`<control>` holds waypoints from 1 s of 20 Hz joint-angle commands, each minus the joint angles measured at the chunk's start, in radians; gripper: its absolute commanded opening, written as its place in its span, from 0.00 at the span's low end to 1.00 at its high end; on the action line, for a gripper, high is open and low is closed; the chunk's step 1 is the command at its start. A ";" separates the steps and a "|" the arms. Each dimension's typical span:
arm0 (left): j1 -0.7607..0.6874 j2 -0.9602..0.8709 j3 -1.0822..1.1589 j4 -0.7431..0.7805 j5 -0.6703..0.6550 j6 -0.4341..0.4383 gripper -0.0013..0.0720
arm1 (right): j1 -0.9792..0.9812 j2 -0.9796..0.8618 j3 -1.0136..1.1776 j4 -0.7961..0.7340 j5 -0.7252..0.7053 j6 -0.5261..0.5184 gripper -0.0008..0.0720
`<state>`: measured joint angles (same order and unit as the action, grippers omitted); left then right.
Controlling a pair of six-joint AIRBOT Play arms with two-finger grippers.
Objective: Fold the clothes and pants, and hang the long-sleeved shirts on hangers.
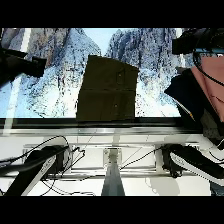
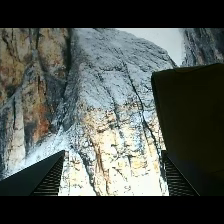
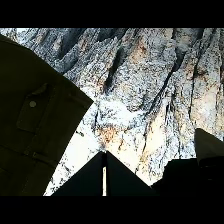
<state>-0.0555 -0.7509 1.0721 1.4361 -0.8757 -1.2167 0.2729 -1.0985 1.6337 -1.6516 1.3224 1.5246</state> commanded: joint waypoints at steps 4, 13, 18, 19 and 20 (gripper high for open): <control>0.001 0.000 0.001 0.000 0.000 0.000 0.96 | 0.001 -0.001 0.000 0.000 0.000 0.000 0.07; 0.001 0.000 0.001 0.000 0.000 0.001 0.96 | 0.001 -0.004 0.000 -0.003 -0.145 0.007 0.07; 0.001 0.000 0.001 -0.029 -0.005 0.000 0.96 | -0.089 -0.051 -0.002 -0.036 0.175 -0.103 0.07; 0.001 0.001 0.001 -0.044 -0.007 0.000 0.96 | -0.114 -0.063 -0.023 -0.012 0.259 -0.085 0.07; 0.001 0.001 0.001 -0.046 -0.007 0.000 0.96 | -0.137 -0.065 -0.072 0.016 0.281 -0.075 0.07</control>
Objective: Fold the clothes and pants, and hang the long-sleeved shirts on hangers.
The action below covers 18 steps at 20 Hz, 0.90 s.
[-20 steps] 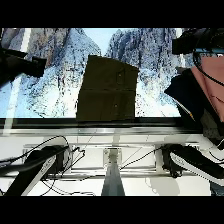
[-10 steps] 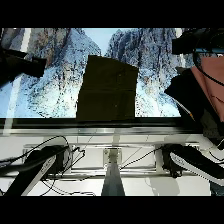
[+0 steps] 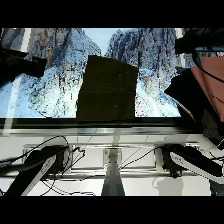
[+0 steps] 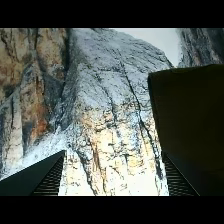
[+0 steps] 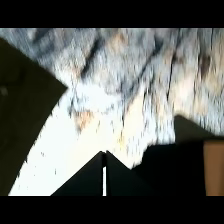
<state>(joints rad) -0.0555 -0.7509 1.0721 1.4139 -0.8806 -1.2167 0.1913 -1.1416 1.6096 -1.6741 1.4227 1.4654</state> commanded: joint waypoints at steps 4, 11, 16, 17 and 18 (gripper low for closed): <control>0.001 0.000 0.001 -0.021 -0.096 0.000 0.96 | -0.130 -0.025 -0.364 0.183 0.164 -0.058 0.07; 0.072 -0.016 -0.077 0.137 -0.251 -0.029 0.95 | -0.220 -0.025 -0.999 0.873 -0.243 -0.243 0.70; 0.302 -0.137 -0.281 0.000 -0.299 -0.078 0.95 | -0.179 -0.039 -1.161 0.995 -0.414 -0.221 0.70; 0.343 -0.171 -0.323 -0.056 -0.311 -0.077 0.95 | -0.166 -0.052 -1.164 1.003 -0.423 -0.229 0.70; 0.378 -0.208 -0.367 -0.122 -0.315 -0.077 0.95 | -0.150 -0.066 -1.164 1.017 -0.438 -0.229 0.70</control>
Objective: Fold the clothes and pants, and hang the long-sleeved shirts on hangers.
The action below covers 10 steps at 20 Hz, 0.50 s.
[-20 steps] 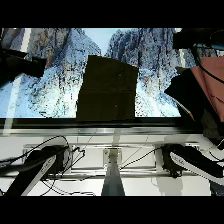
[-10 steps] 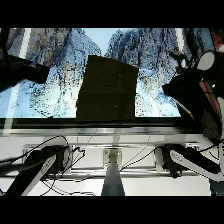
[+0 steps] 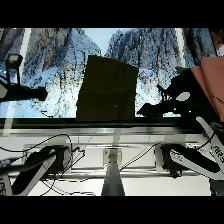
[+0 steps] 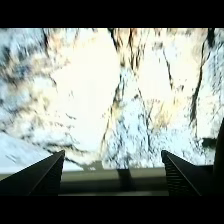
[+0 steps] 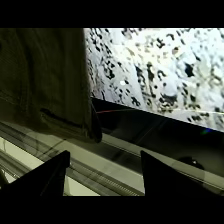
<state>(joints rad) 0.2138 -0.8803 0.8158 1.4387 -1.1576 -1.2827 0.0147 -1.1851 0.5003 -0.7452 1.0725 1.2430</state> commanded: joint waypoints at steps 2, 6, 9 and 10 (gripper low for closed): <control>0.151 -0.149 -0.182 -0.286 -0.037 0.026 0.95 | 0.065 -0.055 -0.055 0.148 -0.129 -0.008 0.70; 0.153 -0.280 -0.265 -0.533 -0.025 0.159 0.95 | 0.147 -0.123 -0.050 0.257 -0.157 -0.057 0.68; 0.150 -0.376 -0.291 -0.619 0.017 0.220 0.95 | 0.188 -0.145 -0.049 0.261 -0.182 -0.101 0.54; 0.145 -0.406 -0.291 -0.645 0.026 0.248 0.95 | 0.188 -0.145 -0.043 0.263 -0.182 -0.134 0.42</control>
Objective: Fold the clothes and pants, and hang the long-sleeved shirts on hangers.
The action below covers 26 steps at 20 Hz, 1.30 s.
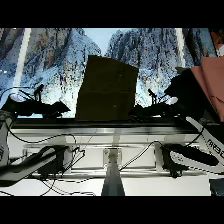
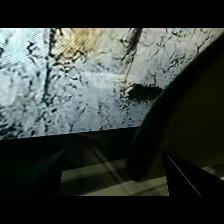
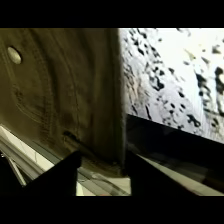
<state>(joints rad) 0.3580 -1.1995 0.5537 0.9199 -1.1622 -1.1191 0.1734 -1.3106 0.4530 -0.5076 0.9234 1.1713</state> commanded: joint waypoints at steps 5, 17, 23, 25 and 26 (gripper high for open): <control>-0.071 -0.204 -0.029 -0.198 0.043 0.185 0.93 | 0.029 -0.005 0.046 0.012 -0.026 -0.115 0.07; -0.159 -0.177 0.097 -0.098 -0.025 0.244 0.05 | 0.045 0.049 0.306 -0.145 0.142 -0.118 0.07; -0.154 0.210 0.432 -0.094 0.004 0.178 0.05 | 0.121 0.179 0.651 -0.203 0.189 -0.081 0.07; -0.154 0.379 0.532 -0.080 0.056 0.139 0.05 | 0.127 0.245 0.751 -0.200 0.197 0.001 0.07; -0.154 0.465 0.563 -0.074 0.086 0.138 0.05 | 0.127 0.281 0.791 -0.192 0.213 0.038 0.07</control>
<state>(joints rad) 0.2024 -0.9501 0.9867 0.8360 -1.1431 -0.9405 0.2859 -1.1095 1.1103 -0.6998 1.1072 1.1179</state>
